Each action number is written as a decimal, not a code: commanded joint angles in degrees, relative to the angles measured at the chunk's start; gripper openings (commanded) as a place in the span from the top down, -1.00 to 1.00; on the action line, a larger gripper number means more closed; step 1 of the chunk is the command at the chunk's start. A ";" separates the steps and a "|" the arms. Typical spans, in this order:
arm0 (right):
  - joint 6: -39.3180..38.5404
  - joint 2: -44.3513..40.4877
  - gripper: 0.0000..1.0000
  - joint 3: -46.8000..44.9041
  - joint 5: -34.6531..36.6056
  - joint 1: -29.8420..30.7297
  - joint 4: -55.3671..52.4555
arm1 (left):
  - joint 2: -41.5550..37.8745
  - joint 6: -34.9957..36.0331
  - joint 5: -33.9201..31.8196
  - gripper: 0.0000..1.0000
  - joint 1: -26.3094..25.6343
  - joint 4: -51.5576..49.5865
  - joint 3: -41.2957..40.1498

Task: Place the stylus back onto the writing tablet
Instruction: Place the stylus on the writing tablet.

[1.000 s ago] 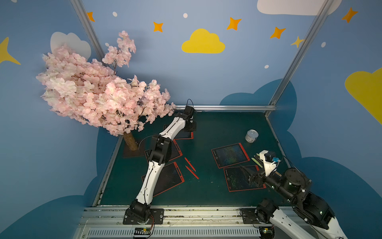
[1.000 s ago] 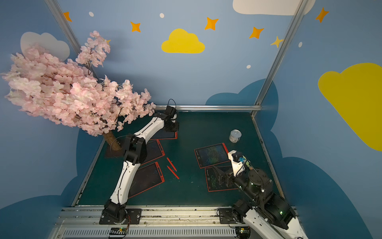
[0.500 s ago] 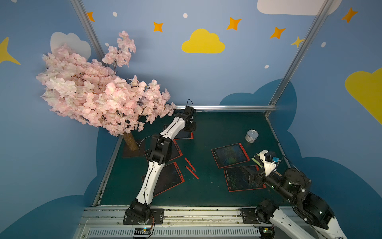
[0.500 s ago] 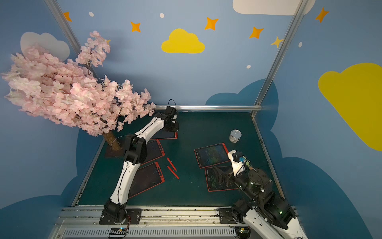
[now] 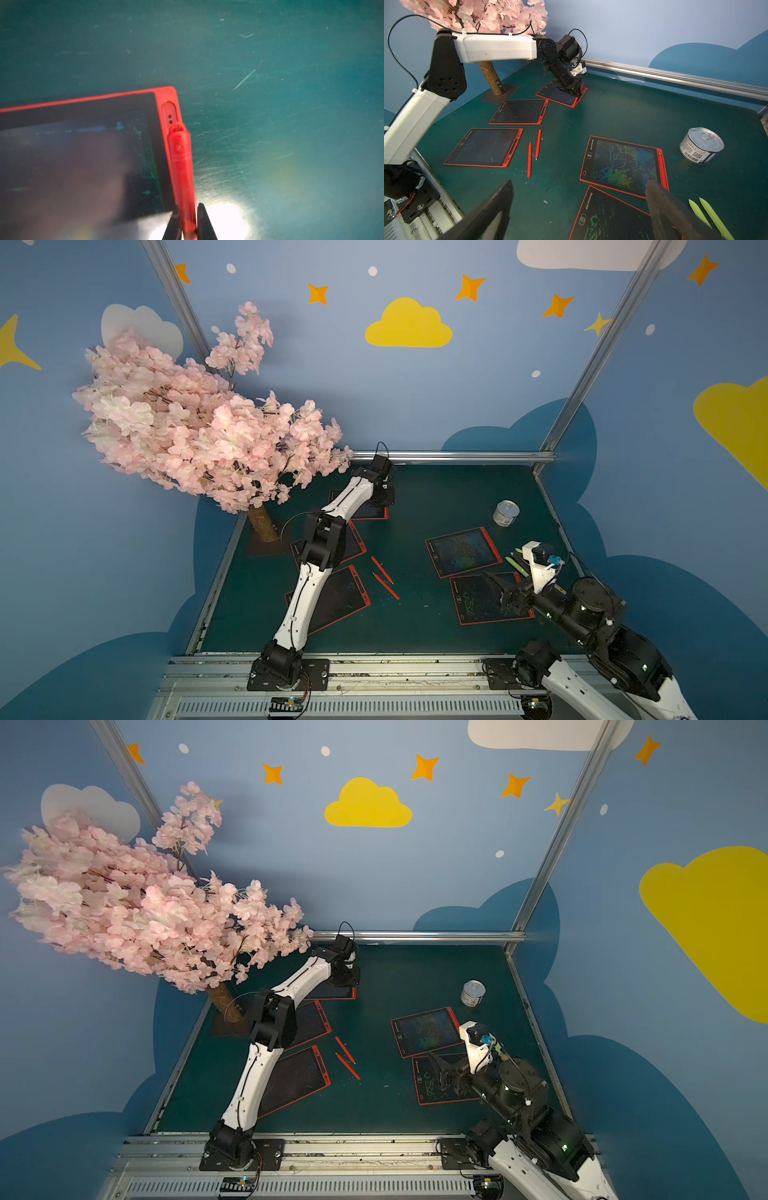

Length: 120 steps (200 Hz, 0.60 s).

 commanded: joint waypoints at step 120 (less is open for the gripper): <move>-0.19 0.78 -0.96 -0.53 -0.05 -0.68 0.39 | -1.18 1.54 -2.20 0.70 0.22 -0.89 2.84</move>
